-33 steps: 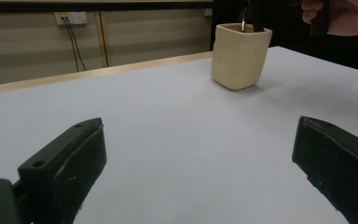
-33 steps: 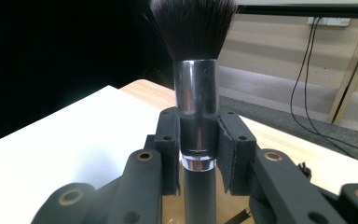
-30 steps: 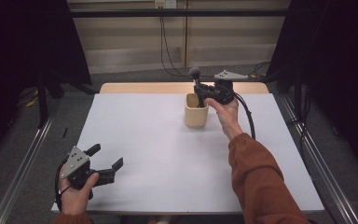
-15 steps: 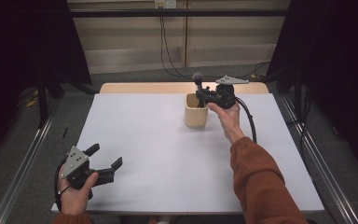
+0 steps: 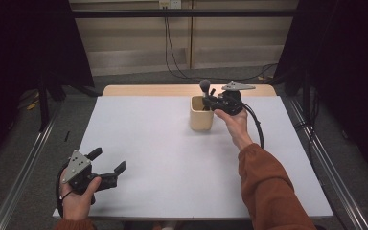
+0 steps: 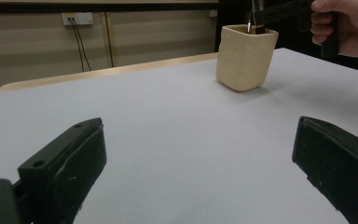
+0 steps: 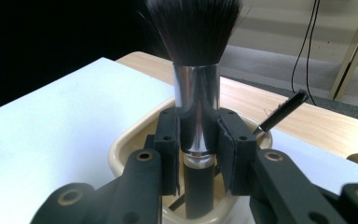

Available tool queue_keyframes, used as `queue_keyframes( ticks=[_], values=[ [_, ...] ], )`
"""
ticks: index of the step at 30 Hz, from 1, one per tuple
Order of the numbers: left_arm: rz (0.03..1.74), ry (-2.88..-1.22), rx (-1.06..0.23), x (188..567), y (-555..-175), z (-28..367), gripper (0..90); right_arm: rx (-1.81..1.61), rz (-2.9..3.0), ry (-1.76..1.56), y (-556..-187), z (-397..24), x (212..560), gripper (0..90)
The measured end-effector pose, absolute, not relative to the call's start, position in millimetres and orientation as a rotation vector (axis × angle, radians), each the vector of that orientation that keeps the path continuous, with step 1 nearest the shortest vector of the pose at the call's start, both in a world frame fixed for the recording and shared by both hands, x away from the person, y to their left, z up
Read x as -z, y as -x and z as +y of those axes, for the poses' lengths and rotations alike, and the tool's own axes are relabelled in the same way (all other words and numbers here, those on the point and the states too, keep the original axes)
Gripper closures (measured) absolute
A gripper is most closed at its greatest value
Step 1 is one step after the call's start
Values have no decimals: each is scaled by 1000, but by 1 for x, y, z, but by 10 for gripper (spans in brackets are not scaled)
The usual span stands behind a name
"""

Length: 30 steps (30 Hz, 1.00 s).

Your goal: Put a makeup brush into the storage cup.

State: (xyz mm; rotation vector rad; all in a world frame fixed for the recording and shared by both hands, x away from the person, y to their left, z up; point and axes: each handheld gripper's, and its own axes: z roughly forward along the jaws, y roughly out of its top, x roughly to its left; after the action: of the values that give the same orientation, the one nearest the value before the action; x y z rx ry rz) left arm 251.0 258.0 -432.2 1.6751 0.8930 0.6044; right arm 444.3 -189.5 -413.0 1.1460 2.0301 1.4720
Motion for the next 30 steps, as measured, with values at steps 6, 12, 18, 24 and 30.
queue_keyframes(
  ticks=[6, 12, 18, 24, 30],
  values=[
    [893, -1673, -605, 432, -251, 258, 29, -1474, 2036, -1154, -443, -191, 415, 711],
    [893, -1673, -602, 432, -251, 258, 29, -1462, 2049, -1148, -442, -190, 420, 697],
    [890, -1673, -605, 432, -250, 257, 29, -1468, 2061, -1135, -439, -191, 421, 678],
    [887, -1678, -604, 432, -251, 257, 29, -1479, 2043, -1142, -436, -193, 419, 616],
    [886, -1674, -605, 432, -250, 257, 29, -1486, 2032, -1140, -433, -195, 418, 515]
  ],
)
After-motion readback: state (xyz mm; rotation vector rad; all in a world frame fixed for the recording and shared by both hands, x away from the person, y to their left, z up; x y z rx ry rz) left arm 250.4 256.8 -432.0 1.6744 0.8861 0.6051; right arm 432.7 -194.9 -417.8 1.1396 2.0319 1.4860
